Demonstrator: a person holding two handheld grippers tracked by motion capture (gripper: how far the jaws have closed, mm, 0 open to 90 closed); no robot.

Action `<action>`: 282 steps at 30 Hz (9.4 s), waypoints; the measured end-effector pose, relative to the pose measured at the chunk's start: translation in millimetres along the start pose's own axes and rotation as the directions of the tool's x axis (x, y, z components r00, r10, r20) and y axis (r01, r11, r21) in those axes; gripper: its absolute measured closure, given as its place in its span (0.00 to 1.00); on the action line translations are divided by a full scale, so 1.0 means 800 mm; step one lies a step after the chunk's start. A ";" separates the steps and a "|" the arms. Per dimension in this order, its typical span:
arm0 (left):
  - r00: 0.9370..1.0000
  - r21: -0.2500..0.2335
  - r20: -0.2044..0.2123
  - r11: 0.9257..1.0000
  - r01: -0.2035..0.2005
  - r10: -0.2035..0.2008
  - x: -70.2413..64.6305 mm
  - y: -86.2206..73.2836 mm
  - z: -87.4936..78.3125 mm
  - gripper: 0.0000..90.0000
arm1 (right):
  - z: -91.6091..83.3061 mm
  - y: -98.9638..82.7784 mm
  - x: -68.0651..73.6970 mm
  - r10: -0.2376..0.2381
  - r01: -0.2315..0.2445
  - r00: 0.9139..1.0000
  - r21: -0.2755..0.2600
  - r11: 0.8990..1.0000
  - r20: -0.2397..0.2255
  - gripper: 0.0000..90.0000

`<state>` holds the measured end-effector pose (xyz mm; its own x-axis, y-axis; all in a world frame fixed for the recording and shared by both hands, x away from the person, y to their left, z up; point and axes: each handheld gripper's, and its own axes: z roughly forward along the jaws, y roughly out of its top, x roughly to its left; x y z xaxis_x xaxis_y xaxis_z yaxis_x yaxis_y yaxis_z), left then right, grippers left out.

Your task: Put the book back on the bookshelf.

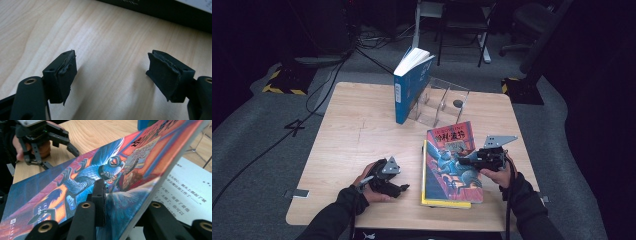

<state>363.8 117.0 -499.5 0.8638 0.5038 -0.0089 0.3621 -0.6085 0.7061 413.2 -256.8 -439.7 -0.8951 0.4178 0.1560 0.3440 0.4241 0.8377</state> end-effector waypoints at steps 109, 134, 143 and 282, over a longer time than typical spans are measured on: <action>0.979 -0.437 -0.082 0.876 -0.203 0.186 0.030 0.196 -0.089 1.00 | -0.051 0.051 0.078 -0.279 0.341 0.933 -0.315 0.886 0.226 0.95; 0.985 -0.420 -0.060 0.890 -0.175 0.165 -0.019 0.140 -0.101 0.77 | -0.073 0.025 0.117 -0.326 0.396 0.911 -0.317 0.862 0.252 0.95; 0.986 -0.339 -0.008 0.928 -0.157 0.164 -0.035 0.099 -0.090 0.65 | -0.074 0.022 0.122 -0.324 0.395 0.912 -0.325 0.860 0.250 0.95; 0.986 -0.480 -0.128 0.862 -0.160 0.111 -0.028 0.218 -0.094 0.82 | -0.073 -0.086 0.032 0.015 0.004 0.937 -0.052 0.999 0.349 0.33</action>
<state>381.3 45.3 -323.1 0.8470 0.5069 0.1602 0.0061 -0.3105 0.9505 350.4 -322.0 -462.8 -0.7349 0.6778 -0.0239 0.3255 0.3835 0.8643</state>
